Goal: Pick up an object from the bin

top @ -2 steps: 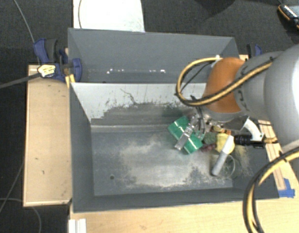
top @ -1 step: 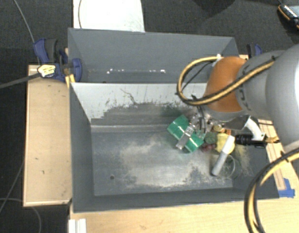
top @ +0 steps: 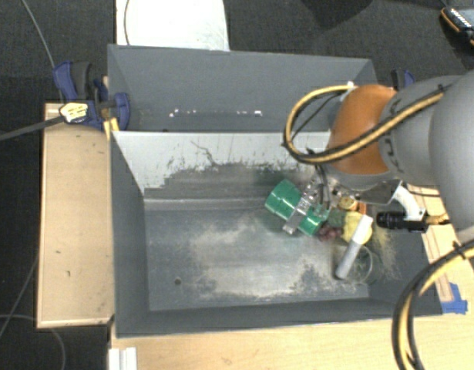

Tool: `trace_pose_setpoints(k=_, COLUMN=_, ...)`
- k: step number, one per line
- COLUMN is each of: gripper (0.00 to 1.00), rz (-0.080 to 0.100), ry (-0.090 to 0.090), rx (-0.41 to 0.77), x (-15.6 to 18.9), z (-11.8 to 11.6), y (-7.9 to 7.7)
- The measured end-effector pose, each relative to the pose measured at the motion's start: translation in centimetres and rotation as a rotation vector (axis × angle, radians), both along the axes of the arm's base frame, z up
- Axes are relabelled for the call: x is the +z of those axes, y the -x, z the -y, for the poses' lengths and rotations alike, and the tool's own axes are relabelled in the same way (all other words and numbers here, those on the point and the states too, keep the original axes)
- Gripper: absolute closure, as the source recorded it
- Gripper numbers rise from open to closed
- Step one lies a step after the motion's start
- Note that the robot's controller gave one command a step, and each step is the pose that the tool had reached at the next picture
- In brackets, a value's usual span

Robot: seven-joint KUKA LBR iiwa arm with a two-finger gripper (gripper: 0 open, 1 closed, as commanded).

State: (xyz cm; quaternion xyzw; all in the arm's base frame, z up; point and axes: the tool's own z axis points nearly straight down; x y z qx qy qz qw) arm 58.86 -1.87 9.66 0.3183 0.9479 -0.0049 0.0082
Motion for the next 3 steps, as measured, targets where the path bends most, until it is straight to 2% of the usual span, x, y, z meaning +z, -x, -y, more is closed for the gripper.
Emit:
trace_pose_setpoints(k=1, gripper=1.0, rz=0.007, ry=-0.001, rx=0.002, x=1.0, z=-0.1, y=-0.1)
trace_pose_setpoints(k=2, gripper=1.0, rz=0.0, ry=-0.001, rx=0.004, x=3.3, z=-0.1, y=0.1)
trace_pose_setpoints(k=3, gripper=1.0, rz=0.009, ry=-0.001, rx=0.007, x=6.5, z=-0.1, y=-0.2)
